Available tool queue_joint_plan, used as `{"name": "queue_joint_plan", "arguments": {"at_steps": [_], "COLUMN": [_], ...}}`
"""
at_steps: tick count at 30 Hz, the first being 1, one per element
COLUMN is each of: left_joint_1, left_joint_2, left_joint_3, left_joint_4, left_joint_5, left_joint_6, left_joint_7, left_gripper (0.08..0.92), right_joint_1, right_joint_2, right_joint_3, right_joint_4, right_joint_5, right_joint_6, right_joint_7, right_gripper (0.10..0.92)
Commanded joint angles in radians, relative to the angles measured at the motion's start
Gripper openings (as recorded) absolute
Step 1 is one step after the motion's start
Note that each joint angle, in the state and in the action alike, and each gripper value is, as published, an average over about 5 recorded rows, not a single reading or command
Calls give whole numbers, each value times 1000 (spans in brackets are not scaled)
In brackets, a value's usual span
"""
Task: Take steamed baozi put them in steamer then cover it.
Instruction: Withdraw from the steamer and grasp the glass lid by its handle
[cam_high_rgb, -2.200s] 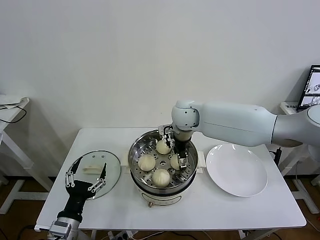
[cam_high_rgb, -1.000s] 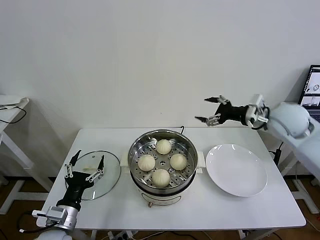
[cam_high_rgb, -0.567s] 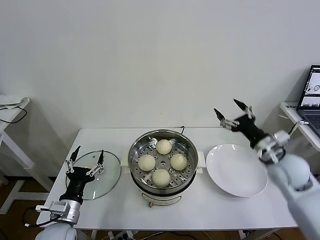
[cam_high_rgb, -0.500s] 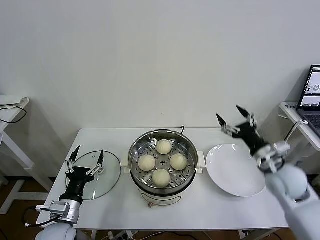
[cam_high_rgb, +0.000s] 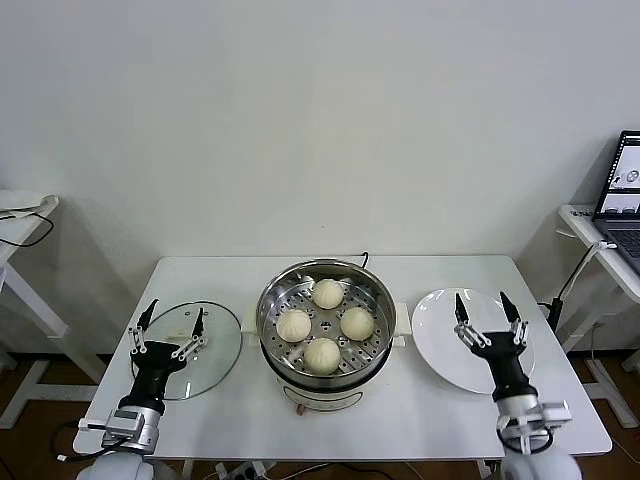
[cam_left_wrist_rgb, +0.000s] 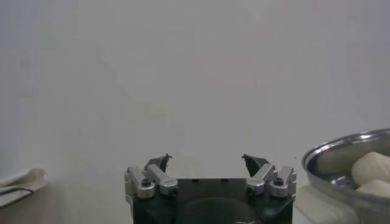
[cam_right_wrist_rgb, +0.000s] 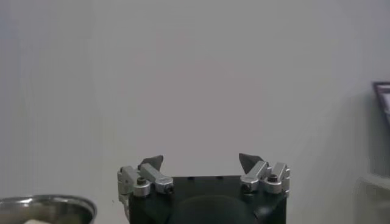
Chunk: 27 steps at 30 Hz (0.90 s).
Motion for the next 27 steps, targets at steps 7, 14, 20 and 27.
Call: {"name": "queue_joint_plan", "arguments": {"at_steps": [7,14,20,27], "left_joint_1": [44,-21,-88,-153], "left_joint_2": [51,81,91,96], "left_joint_3": [-38,-73,-75,-69], "left_joint_4": [214,333,427,488], "left_joint_5": [956,1143,1198,1211], "left_joint_6": [-332,-333,-320,-291], "left_joint_7": [-224,-269,-276,-289], "left_gripper": [823,823,823,823], "right_joint_1": [-46,-31,-26,-21], "right_joint_2": [128,135,140,144], "right_joint_3": [4,-5,-2,-4], "right_joint_4": [-37,-59,-73,-71], "right_joint_5": [-71,-74,-79,-87], "right_joint_6": [97,96,95,86], "right_joint_7": [30,24,23,22], "right_gripper": [823,823,823,823]}}
